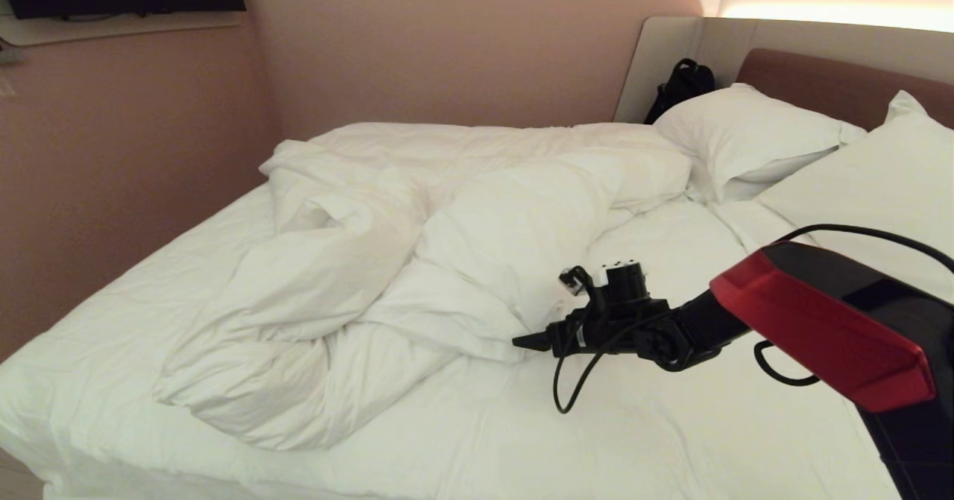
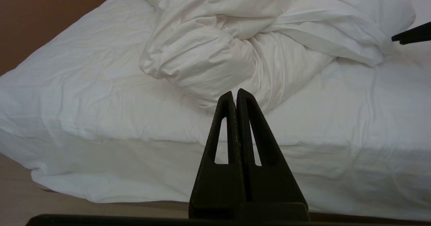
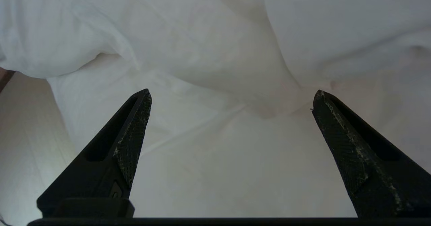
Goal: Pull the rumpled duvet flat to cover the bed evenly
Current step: Hold the folded corner of the quilt
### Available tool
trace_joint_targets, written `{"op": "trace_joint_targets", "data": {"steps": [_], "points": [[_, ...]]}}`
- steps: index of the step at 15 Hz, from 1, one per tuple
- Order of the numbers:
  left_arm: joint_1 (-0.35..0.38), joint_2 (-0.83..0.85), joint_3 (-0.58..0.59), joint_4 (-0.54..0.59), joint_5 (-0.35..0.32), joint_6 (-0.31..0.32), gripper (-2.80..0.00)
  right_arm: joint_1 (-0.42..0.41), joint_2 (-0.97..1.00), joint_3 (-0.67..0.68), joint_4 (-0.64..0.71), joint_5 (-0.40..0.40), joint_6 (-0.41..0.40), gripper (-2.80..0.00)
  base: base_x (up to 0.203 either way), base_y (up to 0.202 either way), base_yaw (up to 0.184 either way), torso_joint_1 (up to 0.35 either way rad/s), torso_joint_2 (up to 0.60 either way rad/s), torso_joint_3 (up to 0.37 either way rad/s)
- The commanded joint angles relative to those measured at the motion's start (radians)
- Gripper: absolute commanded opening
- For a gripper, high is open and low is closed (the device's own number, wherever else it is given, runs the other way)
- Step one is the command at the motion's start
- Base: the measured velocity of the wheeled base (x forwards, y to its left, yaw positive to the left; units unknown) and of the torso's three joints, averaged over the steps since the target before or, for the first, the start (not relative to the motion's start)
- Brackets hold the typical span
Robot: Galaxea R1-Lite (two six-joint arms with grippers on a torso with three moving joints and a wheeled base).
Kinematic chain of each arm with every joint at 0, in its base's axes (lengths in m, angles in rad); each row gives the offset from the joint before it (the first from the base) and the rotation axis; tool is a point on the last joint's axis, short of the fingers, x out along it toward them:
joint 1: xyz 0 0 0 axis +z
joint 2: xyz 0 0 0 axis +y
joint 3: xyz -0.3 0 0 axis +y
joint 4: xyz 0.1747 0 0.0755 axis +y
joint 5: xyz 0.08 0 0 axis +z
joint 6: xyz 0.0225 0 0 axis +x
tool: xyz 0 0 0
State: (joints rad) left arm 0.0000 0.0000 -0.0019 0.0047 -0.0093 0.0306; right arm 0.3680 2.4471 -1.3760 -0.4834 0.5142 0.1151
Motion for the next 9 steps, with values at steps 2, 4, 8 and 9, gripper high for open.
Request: {"op": "trace_joint_targets", "data": {"steps": [2, 4, 8, 9], "points": [[0.0, 0.0, -0.001, 0.0, 0.0, 0.0, -2.8, 0.012, 0.065, -0.048, -0.004, -0.05, -0.02, 0.0, 0.0, 0.0, 0.0, 0.0, 0.0, 0.0], [0.0, 0.0, -0.001, 0.0, 0.0, 0.0, -2.8, 0.024, 0.098, -0.079, -0.003, -0.071, -0.053, 0.0, 0.0, 0.0, 0.0, 0.0, 0.0, 0.0], [0.0, 0.0, 0.0, 0.001, 0.0, 0.0, -2.8, 0.036, 0.144, -0.153, -0.001, -0.112, -0.096, 0.0, 0.0, 0.0, 0.0, 0.0, 0.0, 0.0], [0.0, 0.0, 0.0, 0.0, 0.0, 0.0, -2.8, 0.038, 0.158, -0.173, -0.001, -0.128, -0.102, 0.0, 0.0, 0.0, 0.0, 0.0, 0.0, 0.0]]}}
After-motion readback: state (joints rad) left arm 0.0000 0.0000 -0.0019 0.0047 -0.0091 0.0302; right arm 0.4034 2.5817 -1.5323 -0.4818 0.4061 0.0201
